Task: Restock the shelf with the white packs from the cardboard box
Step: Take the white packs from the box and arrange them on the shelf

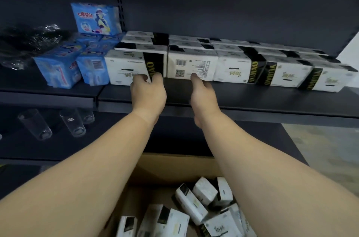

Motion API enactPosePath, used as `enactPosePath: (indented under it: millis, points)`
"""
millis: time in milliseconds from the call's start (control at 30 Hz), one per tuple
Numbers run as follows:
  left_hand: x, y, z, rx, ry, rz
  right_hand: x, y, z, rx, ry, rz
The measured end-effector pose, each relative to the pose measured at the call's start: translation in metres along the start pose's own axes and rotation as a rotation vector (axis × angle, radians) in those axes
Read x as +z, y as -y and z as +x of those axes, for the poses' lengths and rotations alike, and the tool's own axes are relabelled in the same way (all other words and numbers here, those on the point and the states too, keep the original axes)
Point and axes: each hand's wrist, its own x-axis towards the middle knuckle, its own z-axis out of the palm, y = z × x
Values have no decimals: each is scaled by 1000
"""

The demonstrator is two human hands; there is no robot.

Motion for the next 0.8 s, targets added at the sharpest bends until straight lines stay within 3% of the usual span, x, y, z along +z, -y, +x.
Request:
enactPosePath:
  millis: [200,433,800]
  points:
    - [56,-8,-71,18,-25,-13,-89,4,-6,-22,22,-4]
    - [127,-14,-146,-39,87,-8,-193,10,-18,8,4,-54]
    - [174,39,-192,-149,205,87,-268,-40,-15,164,-48,-123]
